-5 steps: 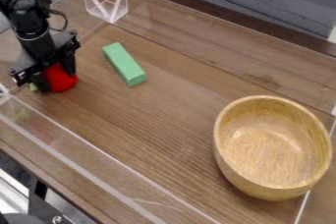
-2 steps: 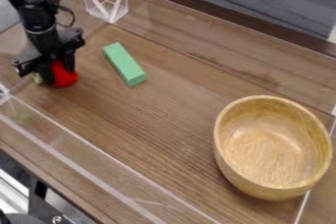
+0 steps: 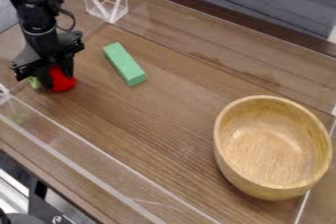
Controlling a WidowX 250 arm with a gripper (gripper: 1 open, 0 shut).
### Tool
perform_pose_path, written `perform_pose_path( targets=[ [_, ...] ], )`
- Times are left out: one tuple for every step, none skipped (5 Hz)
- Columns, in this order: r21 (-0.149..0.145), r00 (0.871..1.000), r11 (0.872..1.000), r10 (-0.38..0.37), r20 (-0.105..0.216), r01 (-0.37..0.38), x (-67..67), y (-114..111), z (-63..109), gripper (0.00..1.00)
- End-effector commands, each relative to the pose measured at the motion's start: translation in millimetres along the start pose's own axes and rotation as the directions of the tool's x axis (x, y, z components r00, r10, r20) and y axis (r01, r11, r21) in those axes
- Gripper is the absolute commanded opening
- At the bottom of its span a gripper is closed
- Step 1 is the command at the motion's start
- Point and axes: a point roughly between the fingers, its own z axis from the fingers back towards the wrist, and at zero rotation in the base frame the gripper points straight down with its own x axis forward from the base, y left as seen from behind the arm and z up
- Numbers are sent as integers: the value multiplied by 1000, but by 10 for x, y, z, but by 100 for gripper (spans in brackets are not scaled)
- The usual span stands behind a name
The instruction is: Move the red object to the left side of the table
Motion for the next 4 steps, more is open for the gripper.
perform_pose_path(
  targets=[
    [-24,995,995,-99,18,100,144,-86,76,100],
    [-37,982,981,-191,6,191,242,-171,86,100],
    [-58,955,953,-297,-13,296,202,-174,140,100],
    [-82,917,915,-397,-31,394,164,-176,199,100]
  ],
)
